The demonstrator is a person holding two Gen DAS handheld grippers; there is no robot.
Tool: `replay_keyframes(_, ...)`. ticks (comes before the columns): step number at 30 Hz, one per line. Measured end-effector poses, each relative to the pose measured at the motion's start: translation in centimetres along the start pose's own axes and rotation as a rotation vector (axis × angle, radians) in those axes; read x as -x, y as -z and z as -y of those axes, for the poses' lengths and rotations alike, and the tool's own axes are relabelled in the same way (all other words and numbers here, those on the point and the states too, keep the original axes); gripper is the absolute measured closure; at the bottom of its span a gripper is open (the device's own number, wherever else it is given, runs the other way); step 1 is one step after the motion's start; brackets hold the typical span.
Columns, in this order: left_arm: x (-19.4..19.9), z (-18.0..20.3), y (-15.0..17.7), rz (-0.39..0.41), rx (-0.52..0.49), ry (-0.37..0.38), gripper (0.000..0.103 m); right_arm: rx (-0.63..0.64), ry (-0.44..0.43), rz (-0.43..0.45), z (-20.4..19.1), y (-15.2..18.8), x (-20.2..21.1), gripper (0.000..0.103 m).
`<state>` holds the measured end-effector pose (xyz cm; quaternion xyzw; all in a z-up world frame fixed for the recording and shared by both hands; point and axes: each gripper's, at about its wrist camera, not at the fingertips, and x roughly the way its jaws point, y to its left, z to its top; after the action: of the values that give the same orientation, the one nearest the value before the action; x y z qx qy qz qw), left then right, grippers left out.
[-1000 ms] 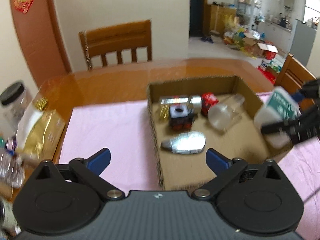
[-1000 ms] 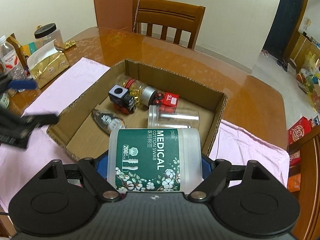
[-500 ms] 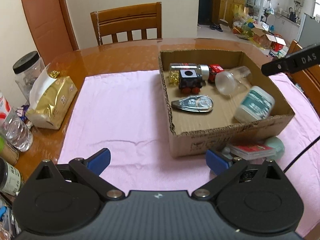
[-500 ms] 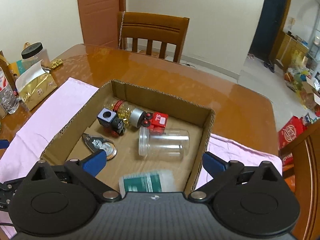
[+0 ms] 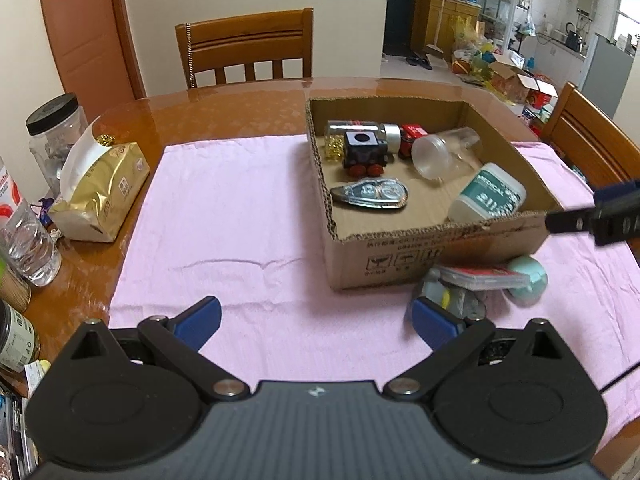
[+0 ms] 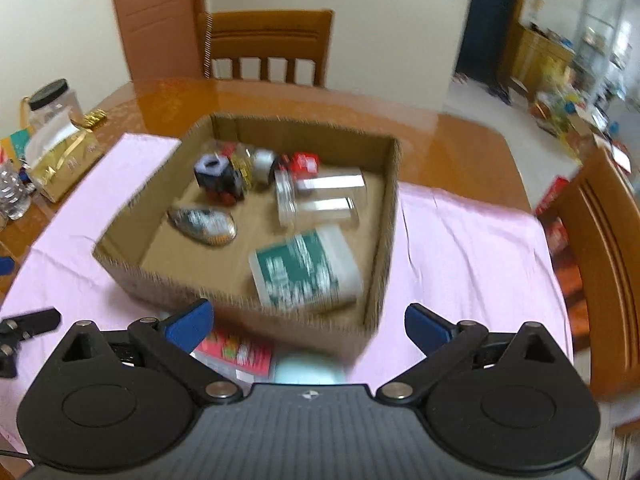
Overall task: Organize rigid objects
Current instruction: 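Move both grippers back over the remaining items on the cloth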
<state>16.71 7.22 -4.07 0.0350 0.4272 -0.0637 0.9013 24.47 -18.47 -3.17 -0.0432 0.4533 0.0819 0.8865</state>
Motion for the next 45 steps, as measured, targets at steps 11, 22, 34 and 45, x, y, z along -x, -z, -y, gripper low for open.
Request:
replay_keyframes(11, -0.9, 2.0, 2.1, -0.059, 0.038, -0.045, 0.002, -0.05, 0.029, -0.107, 1.1, 7.0, -4.4, 0.0)
replay_keyframes(22, -2.4, 5.0, 2.9, -0.123, 0.094, -0.119, 0.002, 0.061, -0.004, -0.023, 1.1, 7.9, -8.3, 0.0)
replay_keyframes(34, -4.5, 9.4, 3.4, -0.152, -0.044, -0.031, 0.002, 0.049, -0.035, -0.055, 6.6, 9.5, -7.3, 0.0)
replay_keyframes(45, -5.9, 9.6, 5.8, -0.223, -0.127, -0.002, 0.002, 0.041, -0.029, -0.033, 6.6, 10.0, -7.1, 0.0)
